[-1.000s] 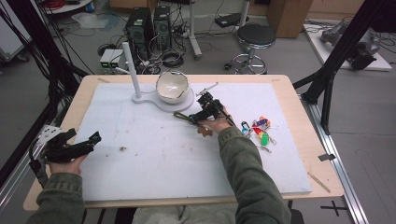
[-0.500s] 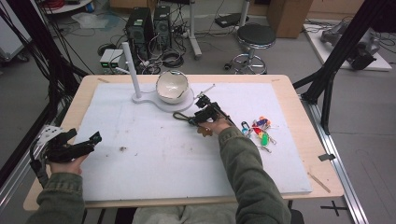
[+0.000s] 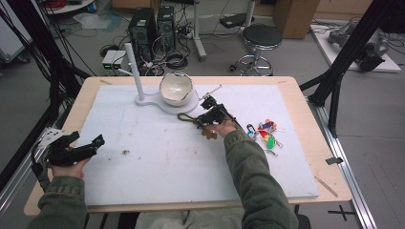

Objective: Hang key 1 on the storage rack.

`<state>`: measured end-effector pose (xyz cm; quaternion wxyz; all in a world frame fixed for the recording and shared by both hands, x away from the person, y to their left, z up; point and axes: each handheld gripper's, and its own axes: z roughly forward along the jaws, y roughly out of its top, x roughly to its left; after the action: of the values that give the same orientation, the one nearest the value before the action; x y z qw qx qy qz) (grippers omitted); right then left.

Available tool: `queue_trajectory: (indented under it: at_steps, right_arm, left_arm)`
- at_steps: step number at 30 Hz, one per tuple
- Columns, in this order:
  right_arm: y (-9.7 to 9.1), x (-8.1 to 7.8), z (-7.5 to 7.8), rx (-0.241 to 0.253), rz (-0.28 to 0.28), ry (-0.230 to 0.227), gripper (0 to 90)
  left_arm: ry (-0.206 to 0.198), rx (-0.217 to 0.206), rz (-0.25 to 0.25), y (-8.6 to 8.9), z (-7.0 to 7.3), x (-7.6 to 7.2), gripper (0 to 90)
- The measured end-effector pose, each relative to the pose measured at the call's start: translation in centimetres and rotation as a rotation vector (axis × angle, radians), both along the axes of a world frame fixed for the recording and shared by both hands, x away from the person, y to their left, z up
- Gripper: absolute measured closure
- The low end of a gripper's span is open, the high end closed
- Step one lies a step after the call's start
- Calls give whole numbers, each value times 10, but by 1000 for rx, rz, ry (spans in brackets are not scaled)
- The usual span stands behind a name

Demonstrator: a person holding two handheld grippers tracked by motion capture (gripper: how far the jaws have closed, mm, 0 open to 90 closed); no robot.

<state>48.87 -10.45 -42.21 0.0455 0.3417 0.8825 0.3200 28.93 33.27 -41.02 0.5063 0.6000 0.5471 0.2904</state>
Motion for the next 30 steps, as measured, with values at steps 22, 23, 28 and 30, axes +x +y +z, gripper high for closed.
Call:
queue_trajectory:
  at_steps: [22, 23, 28, 30]
  right_arm:
    - [-11, -17, 34, 60, -1, -30, 789]
    - [-11, -17, 34, 60, -1, -30, 789]
    - [-15, -21, 54, 90, -13, -61, 789]
    - [-15, -21, 63, 107, -11, -82, 789]
  left_arm:
    - [4, -6, -8, -1, 0, 0, 17]
    - [4, -6, -9, -1, 0, 0, 17]
    - [3, -10, -15, -2, 0, 1, 17]
    - [1, -20, -17, -2, 0, 2, 17]
